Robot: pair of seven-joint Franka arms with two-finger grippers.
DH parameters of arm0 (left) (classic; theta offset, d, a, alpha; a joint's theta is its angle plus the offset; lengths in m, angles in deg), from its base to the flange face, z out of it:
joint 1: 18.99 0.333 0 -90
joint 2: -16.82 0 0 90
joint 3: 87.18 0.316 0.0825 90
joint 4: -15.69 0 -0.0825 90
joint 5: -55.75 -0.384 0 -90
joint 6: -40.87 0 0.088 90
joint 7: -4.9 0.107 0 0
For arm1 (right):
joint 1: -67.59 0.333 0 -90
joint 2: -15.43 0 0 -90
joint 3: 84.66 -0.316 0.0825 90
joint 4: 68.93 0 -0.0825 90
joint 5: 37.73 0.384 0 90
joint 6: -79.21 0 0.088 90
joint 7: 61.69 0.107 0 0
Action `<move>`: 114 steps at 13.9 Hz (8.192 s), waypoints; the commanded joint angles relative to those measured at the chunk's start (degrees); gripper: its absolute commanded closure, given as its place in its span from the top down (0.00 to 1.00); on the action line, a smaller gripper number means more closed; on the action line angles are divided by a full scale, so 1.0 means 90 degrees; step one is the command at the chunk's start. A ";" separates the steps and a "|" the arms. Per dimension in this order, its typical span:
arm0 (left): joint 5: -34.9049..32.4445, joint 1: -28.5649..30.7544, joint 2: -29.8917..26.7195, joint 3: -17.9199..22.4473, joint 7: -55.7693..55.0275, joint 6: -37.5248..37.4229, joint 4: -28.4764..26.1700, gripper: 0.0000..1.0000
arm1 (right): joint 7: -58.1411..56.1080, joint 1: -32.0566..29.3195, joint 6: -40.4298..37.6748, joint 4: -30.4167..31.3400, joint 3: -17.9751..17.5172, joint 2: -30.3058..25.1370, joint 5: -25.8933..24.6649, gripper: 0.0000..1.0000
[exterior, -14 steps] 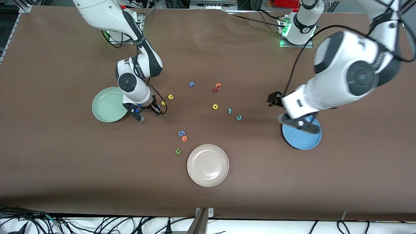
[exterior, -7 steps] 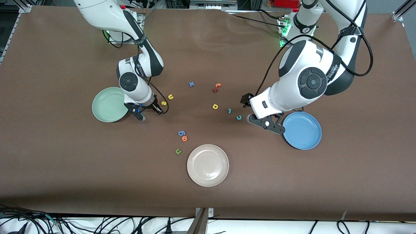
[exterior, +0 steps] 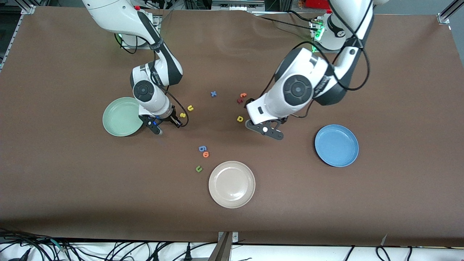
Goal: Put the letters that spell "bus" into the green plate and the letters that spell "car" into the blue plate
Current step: 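Grasp the blue q with the right gripper while the left gripper reaches letters, then place the blue q on the green plate with the right gripper, then reach the yellow 2 with the right gripper while the left gripper grasps yellow a, then grasp the yellow 2 while the left gripper drops a on blue plate, then place the yellow 2 on the green plate while the left gripper reaches teal c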
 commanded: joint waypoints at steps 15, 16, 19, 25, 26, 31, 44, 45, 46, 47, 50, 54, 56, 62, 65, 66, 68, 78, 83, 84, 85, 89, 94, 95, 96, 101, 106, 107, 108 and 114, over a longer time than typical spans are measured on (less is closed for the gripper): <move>-0.0887 -0.1208 0.0758 0.0029 -0.2247 0.3481 -0.2011 0.99 | -0.4310 -0.0063 -0.4236 -0.1508 0.2356 -0.0566 0.0123 0.00; -0.0887 -0.1188 0.0817 0.0029 -0.2247 0.3618 -0.2011 0.99 | -0.4672 -0.0102 -0.4187 -0.1391 0.2474 -0.0507 0.0114 0.00; -0.0877 -0.1188 0.1051 0.0029 -0.2257 0.3813 -0.1885 0.99 | -0.5513 -0.0307 -0.3837 -0.0943 0.2553 -0.0351 0.0123 0.00; -0.0877 -0.1217 0.1120 0.0039 -0.2267 0.3834 -0.1806 0.89 | -0.6452 -0.0454 -0.2215 0.0104 0.2582 -0.0185 0.0114 0.00; -0.0887 -0.1237 0.1130 0.0039 -0.2267 0.3834 -0.1806 0.88 | -0.6579 -0.0522 -0.2185 0.0094 0.2583 -0.0136 0.0114 0.02; -0.0887 -0.1276 0.1208 0.0039 -0.2277 0.3834 -0.1728 0.77 | -0.6600 -0.0601 -0.2174 0.0055 0.2573 -0.0194 0.0133 0.99; -0.0887 -0.1364 0.1267 0.0059 -0.2355 0.3834 -0.1699 0.42 | -0.1632 0.0513 -0.3857 -0.1586 0.1540 -0.0654 0.0552 0.98; -0.0887 -0.1364 0.1276 0.0068 -0.2355 0.3834 -0.1689 0.38 | -0.1213 0.0513 -0.3604 -0.1557 0.1306 -0.0605 0.0553 0.98; -0.0887 -0.1364 0.1286 0.0068 -0.2364 0.3834 -0.1650 0.34 | -0.0764 0.0513 -0.3301 -0.1527 0.1071 -0.0517 0.0553 0.98; -0.0887 -0.1364 0.1296 0.0059 -0.2364 0.3834 -0.1621 0.29 | -0.0450 0.0513 -0.3047 -0.1488 0.0905 -0.0410 0.0543 0.98; -0.0887 -0.1364 0.1296 0.0068 -0.2364 0.3834 -0.1620 0.19 | -0.0223 0.0668 -0.2198 -0.0993 0.0795 -0.0243 0.0553 0.98; -0.0955 -0.1257 0.1219 0.0107 -0.2248 0.3747 -0.1611 0.15 | -0.0136 0.0776 -0.1375 -0.0453 0.0708 -0.0117 0.0602 0.98; -0.1344 -0.1062 0.0985 0.0292 -0.2004 0.3329 -0.1601 0.15 | 0.0079 0.0776 -0.1181 -0.0453 0.0571 0.0030 0.0612 0.98; -0.1493 -0.0076 0.0593 0.0293 -0.0678 0.2019 -0.1055 0.15 | 0.0305 0.0776 -0.0477 -0.0190 0.0366 0.0216 0.0641 0.90; -0.1502 0.0616 0.0505 0.0303 0.0542 0.1940 -0.1141 0.16 | 0.0295 0.0767 -0.0486 -0.0189 0.0366 0.0216 0.0641 0.72; -0.1502 0.0850 0.0495 0.0303 0.0952 0.1804 -0.1151 0.16 | 0.0285 0.0767 -0.0486 -0.0189 0.0366 0.0226 0.0641 0.70; -0.1541 0.1164 0.0389 0.0313 0.1239 0.1715 -0.1248 0.16 | 0.0285 0.0767 -0.0486 -0.0189 0.0366 0.0245 0.0641 0.70; -0.2215 0.2424 -0.0677 0.0283 0.2819 0.3021 -0.2986 0.15 | 0.0295 0.0767 -0.0544 -0.0189 0.0278 0.0177 0.0641 0.50; -0.2099 0.2747 -0.0638 0.0264 0.2725 0.4254 -0.3798 0.43 | 0.0266 0.0767 -0.0612 -0.0189 0.0278 0.0012 0.0641 0.46; -0.2001 0.2747 -0.0637 0.0264 0.2559 0.4235 -0.3788 0.97 | 0.0266 0.0767 -0.0709 -0.0189 0.0288 -0.0018 0.0651 0.46; -0.1884 0.2747 -0.0666 0.0254 0.2490 0.4138 -0.3798 1.00 | 0.0256 0.0767 -0.0749 -0.0189 0.0288 -0.0047 0.0641 0.46; -0.1288 0.2640 -0.0910 -0.0066 0.2208 0.3668 -0.3700 1.00 | 0.0237 0.0767 -0.0749 -0.0179 0.0288 -0.0028 0.0641 0.46; -0.1356 0.2164 -0.0785 -0.1230 -0.0612 0.3531 -0.3506 1.00 | 0.0168 0.0767 -0.0749 -0.0160 0.0288 -0.0009 0.0641 0.21; -0.1356 0.1900 -0.0765 -0.1221 -0.0984 0.3531 -0.3466 1.00 | 0.0158 0.0757 -0.0749 -0.0160 0.0297 -0.0009 0.0641 0.11; -0.1365 0.1704 -0.0658 -0.1221 -0.1248 0.3531 -0.3340 1.00 | 0.0158 0.0757 -0.0749 -0.0150 0.0297 -0.0009 0.0641 0.05; -0.1356 0.1381 0.0211 -0.1211 -0.1573 0.3531 -0.2608 1.00 | 0.0110 0.0757 -0.0827 -0.0170 0.0317 -0.0038 0.0641 0.00; -0.1356 0.1243 0.0592 -0.1221 -0.2130 0.3531 -0.2275 1.00 | -0.0776 0.0747 -0.2677 -0.0793 0.1096 -0.0652 0.0621 0.00; -0.1356 0.1243 0.0661 -0.1221 -0.2130 0.3531 -0.2246 1.00 | -0.1127 0.0747 -0.3263 -0.1027 0.1378 -0.0721 0.0621 0.00; -0.1356 0.1243 0.0719 -0.1221 -0.2130 0.3531 -0.2207 1.00 | -0.1537 0.0747 -0.3714 -0.1222 0.1662 -0.0731 0.0621 0.00; -0.1607 0.1204 0.0808 -0.1182 -0.2101 0.3512 -0.2216 0.99 | -0.4770 0.0689 -0.4363 -0.1147 0.3216 -0.0498 0.0621 0.00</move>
